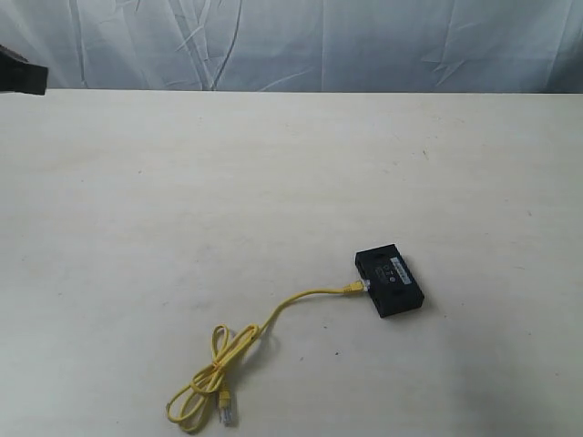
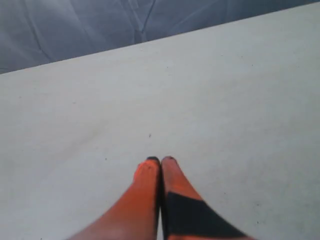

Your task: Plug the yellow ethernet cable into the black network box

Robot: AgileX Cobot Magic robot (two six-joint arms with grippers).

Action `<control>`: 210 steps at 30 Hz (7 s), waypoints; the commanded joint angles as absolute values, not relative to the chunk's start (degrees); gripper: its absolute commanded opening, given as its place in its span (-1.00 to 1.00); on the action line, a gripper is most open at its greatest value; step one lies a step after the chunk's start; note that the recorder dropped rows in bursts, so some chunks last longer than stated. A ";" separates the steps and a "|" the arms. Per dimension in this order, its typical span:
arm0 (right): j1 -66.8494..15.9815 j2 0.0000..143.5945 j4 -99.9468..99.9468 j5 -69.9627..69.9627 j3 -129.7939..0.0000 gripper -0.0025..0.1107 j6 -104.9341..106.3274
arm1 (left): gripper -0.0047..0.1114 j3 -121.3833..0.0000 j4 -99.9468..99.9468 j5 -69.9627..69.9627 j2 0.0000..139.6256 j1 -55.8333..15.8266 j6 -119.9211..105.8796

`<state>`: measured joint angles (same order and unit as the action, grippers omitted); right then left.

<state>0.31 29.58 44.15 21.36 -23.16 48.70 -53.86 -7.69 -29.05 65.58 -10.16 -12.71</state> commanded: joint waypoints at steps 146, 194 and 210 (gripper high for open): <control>-3.50 0.00 -0.33 17.41 0.00 -0.97 -2.58 | -0.92 0.00 -12.39 -13.39 0.00 -3.59 -12.37; -3.50 0.00 0.62 17.41 0.00 -0.97 -2.58 | -0.92 0.00 -1.40 -13.05 0.00 -3.59 -1.47; -3.50 0.00 0.62 17.41 0.00 -0.97 -2.58 | -0.92 0.00 -1.34 -13.31 0.00 -3.59 -1.47</control>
